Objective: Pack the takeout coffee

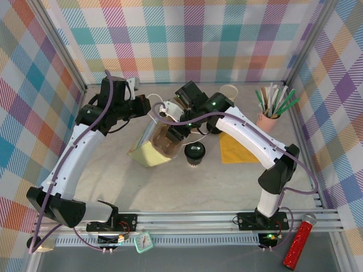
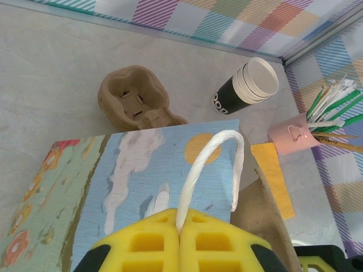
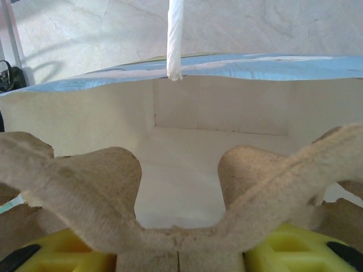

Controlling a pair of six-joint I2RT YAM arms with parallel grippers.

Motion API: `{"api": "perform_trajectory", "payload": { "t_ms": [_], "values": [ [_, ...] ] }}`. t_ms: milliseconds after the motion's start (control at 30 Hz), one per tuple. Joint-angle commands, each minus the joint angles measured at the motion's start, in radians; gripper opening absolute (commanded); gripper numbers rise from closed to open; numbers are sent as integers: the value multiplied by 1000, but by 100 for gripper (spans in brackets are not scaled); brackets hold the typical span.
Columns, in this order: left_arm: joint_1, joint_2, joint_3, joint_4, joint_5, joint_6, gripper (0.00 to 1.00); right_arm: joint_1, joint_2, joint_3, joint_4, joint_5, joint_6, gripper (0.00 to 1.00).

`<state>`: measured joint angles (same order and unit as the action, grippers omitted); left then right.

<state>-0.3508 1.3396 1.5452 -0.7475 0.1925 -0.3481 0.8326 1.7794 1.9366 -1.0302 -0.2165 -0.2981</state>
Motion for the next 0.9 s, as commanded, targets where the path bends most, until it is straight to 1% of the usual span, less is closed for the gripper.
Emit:
{"api": "perform_trajectory", "payload": {
  "t_ms": [0, 267, 400, 633, 867],
  "values": [
    [7, -19, -5, 34, 16, -7, 0, 7, 5, -15, 20, -57, 32, 47],
    [7, -25, -12, 37, 34, -5, 0, -13, 4, -39, 41, -57, 29, 48],
    [7, -33, -18, 45, 52, 0, 0, -25, 12, -50, 43, -12, 3, 48],
    [7, -39, -21, 34, 76, 16, 0, -51, 3, -59, 75, 21, -19, 48],
    [7, -37, -18, 33, 82, 15, 0, -59, 25, -63, 68, 47, -38, 48]
  ]
}}
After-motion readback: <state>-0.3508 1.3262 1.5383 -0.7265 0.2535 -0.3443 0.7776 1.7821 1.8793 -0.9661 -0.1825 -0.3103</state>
